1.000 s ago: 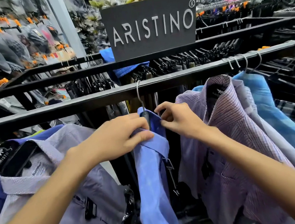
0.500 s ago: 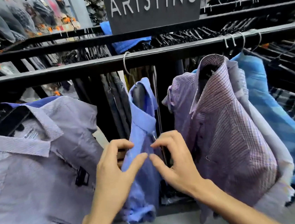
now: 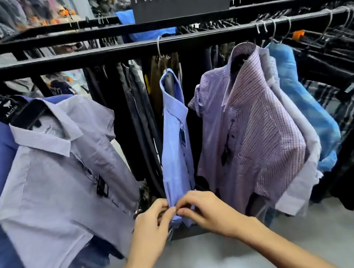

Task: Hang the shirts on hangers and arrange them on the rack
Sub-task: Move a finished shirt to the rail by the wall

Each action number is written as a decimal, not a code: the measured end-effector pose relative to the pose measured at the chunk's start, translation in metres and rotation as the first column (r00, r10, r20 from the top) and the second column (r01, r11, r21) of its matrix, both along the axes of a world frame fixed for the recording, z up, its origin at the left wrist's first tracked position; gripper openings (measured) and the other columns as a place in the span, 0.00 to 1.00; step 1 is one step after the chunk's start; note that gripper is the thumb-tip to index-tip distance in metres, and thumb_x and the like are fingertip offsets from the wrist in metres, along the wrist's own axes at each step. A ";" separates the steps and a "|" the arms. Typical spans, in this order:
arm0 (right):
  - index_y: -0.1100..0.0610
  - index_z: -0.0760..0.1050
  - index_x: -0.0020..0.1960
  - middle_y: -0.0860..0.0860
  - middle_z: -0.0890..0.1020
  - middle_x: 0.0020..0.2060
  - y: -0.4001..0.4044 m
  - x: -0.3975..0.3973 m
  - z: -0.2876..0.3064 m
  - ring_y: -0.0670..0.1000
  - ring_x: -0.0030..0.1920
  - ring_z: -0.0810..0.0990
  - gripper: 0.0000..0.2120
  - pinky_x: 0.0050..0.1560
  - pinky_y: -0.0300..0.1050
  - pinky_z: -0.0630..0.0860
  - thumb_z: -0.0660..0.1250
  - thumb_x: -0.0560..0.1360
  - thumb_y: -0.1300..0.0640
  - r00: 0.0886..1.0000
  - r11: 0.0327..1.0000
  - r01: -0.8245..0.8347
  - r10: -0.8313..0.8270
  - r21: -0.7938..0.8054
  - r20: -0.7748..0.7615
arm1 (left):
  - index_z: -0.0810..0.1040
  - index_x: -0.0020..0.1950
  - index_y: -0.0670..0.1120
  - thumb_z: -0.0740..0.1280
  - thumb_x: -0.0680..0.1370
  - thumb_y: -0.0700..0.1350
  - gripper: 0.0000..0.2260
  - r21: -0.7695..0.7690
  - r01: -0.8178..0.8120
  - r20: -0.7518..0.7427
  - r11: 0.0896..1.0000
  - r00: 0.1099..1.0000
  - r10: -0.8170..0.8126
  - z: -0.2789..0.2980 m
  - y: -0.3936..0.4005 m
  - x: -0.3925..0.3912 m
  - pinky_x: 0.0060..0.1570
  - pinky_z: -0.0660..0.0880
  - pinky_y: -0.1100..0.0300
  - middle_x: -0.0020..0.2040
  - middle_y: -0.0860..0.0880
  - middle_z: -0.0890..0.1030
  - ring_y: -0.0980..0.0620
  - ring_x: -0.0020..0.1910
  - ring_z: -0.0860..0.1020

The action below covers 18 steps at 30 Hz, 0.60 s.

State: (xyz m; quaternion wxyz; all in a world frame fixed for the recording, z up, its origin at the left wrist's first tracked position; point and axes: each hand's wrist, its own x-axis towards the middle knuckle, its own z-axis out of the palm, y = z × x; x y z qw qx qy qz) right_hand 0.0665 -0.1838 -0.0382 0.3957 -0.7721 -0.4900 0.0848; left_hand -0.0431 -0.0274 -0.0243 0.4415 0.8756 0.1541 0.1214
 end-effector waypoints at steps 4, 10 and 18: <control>0.54 0.81 0.54 0.45 0.82 0.45 -0.003 -0.025 -0.011 0.40 0.45 0.76 0.07 0.49 0.28 0.67 0.69 0.80 0.52 0.999 0.999 0.007 -0.006 -0.054 0.031 | 0.79 0.40 0.47 0.72 0.78 0.47 0.09 0.018 0.047 -0.043 0.999 0.998 -0.046 -0.017 0.002 -0.028 0.33 0.67 0.69 0.29 0.57 0.76 0.59 0.29 0.70; 0.52 0.82 0.52 0.44 0.82 0.42 -0.011 -0.052 -0.021 0.39 0.43 0.76 0.07 0.48 0.31 0.70 0.71 0.76 0.53 0.999 0.997 0.013 -0.010 -0.072 0.048 | 0.81 0.41 0.52 0.75 0.76 0.48 0.06 0.102 0.056 0.009 0.993 0.998 -0.057 -0.033 -0.001 -0.061 0.36 0.70 0.69 0.36 0.60 0.81 0.61 0.32 0.76; 0.55 0.78 0.57 0.46 0.79 0.52 -0.009 -0.074 -0.011 0.46 0.54 0.78 0.11 0.56 0.39 0.74 0.71 0.79 0.50 0.996 0.998 -0.024 0.019 0.050 0.089 | 0.75 0.37 0.53 0.79 0.70 0.44 0.14 0.232 -0.048 0.163 0.972 0.987 0.009 -0.031 -0.006 -0.092 0.36 0.72 0.62 0.35 0.58 0.75 0.60 0.35 0.74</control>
